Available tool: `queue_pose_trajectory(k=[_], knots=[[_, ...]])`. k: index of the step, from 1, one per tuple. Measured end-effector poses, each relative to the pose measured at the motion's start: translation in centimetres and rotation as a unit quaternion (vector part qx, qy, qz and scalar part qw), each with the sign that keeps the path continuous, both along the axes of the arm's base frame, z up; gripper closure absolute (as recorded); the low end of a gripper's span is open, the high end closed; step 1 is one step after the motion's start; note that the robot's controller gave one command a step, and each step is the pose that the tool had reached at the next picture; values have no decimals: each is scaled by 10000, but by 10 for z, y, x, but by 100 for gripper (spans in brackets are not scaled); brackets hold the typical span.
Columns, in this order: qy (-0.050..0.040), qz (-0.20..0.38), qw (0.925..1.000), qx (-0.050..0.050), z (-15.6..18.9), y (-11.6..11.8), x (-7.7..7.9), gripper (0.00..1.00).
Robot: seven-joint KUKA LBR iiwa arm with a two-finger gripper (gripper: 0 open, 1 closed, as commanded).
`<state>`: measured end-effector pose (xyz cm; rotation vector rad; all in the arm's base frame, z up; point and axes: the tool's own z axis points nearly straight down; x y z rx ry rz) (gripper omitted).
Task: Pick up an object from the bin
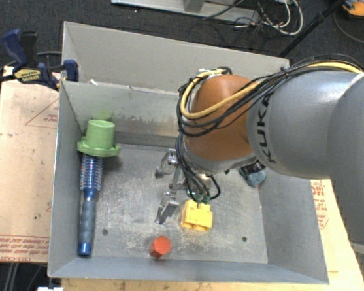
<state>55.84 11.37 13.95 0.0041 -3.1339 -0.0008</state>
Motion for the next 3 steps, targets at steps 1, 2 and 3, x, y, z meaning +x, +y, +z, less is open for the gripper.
queue_pose_trajectory(k=[1,2,3], knots=[[-32,2241,9746,-1,12,-89,-42,0],[-62,3684,9296,16,-42,-102,-38,0],[-91,3859,9225,6,-65,-98,-47,0]])
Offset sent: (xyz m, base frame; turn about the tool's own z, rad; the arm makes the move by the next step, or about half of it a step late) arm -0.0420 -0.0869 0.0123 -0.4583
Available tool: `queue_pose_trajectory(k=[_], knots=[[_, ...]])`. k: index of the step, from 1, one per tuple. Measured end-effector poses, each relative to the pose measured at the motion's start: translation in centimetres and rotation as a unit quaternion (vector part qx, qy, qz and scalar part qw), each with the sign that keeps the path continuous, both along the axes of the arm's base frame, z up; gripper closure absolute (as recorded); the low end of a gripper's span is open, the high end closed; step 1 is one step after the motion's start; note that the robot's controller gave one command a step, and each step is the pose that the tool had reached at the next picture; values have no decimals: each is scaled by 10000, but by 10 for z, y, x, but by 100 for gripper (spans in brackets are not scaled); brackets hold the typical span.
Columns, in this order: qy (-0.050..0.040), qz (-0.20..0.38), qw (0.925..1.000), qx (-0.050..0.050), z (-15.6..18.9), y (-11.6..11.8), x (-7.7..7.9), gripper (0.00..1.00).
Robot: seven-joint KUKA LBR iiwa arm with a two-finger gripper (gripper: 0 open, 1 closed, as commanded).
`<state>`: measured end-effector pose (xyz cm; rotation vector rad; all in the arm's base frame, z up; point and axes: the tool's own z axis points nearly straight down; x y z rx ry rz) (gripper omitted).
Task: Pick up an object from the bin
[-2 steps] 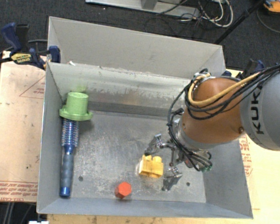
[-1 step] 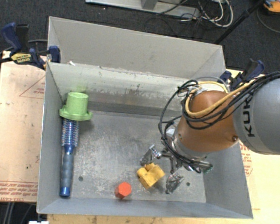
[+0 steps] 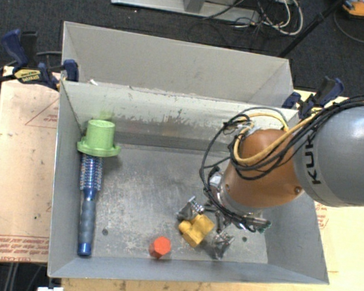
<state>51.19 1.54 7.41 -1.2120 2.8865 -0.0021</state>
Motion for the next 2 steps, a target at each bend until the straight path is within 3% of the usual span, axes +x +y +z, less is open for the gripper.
queue_pose_trajectory(k=[1,2], knots=[[0,-2,10000,-1,2,0,0,100],[21,1487,9889,-25,153,-51,-32,100]])
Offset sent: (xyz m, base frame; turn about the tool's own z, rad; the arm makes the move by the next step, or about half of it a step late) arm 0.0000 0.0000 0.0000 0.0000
